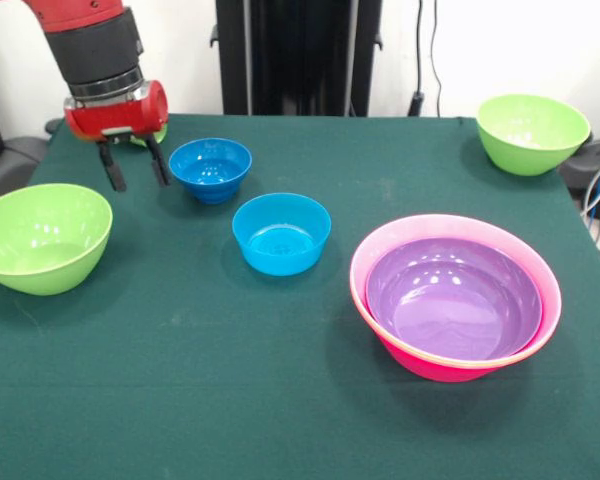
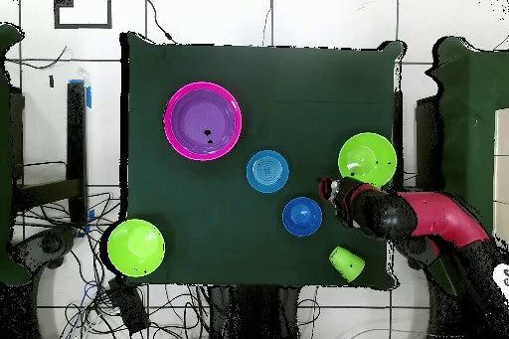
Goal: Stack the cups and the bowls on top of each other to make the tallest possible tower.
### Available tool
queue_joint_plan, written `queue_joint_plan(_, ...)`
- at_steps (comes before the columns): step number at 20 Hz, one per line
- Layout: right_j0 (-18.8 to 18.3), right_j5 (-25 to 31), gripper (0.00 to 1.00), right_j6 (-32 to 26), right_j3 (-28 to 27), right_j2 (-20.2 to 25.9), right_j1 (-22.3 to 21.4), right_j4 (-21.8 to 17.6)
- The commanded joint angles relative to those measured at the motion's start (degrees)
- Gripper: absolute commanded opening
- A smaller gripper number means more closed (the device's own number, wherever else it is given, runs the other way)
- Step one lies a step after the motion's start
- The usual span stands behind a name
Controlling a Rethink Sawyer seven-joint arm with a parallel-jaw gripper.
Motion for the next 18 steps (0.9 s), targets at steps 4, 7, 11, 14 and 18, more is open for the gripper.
queue_joint_plan(4,3.2,6.3,1.00,-24.6,-7.0,3.6,2.8,-2.3)
queue_joint_plan(7,3.6,8.5,1.00,-26.5,-8.1,3.8,2.5,-1.7)
queue_joint_plan(11,3.9,10.6,1.00,-27.9,-10.1,3.6,2.6,-0.7)
queue_joint_plan(14,3.5,11.5,1.00,-28.2,-11.4,3.2,2.3,0.1)
queue_joint_plan(18,2.9,13.0,1.00,-28.6,-14.4,2.7,2.3,1.4)
